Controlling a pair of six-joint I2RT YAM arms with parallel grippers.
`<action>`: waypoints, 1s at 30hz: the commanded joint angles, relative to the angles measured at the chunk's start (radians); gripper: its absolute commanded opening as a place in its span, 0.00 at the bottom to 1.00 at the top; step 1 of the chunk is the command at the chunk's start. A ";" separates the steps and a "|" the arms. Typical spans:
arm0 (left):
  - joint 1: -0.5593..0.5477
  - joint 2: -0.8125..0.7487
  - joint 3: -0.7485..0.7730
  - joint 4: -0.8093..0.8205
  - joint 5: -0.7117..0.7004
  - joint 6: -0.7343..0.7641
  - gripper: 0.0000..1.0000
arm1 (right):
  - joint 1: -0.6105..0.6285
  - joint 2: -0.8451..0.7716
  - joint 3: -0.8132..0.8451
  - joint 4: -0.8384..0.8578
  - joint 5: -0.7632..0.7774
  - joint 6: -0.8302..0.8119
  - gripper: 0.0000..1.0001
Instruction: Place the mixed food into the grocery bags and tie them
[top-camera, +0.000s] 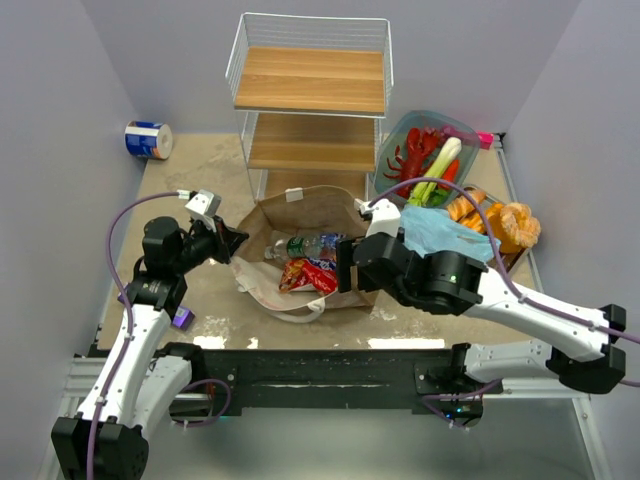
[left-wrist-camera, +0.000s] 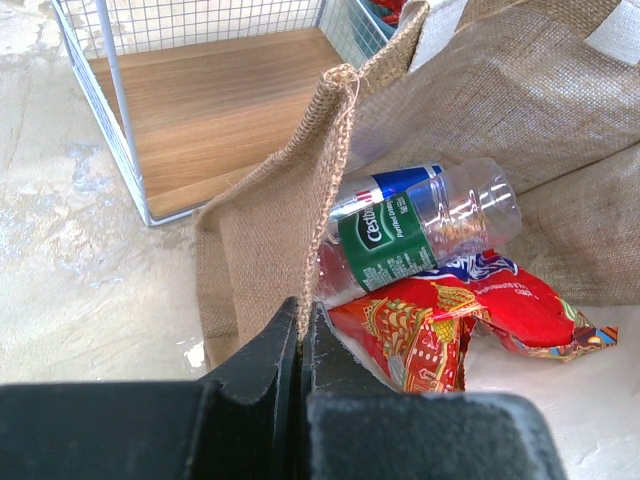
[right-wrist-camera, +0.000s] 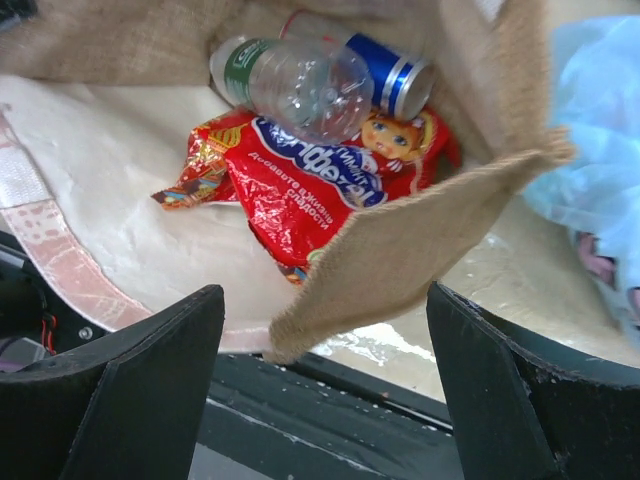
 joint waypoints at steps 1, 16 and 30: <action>-0.002 -0.013 0.008 0.011 -0.003 -0.004 0.00 | 0.000 0.018 -0.036 0.149 0.005 0.088 0.85; -0.002 0.007 0.299 -0.143 -0.112 -0.024 0.00 | -0.033 0.035 0.148 0.089 0.184 -0.093 0.00; -0.001 0.064 0.377 -0.293 -0.500 0.004 0.00 | -0.033 0.076 0.085 0.379 0.085 -0.242 0.00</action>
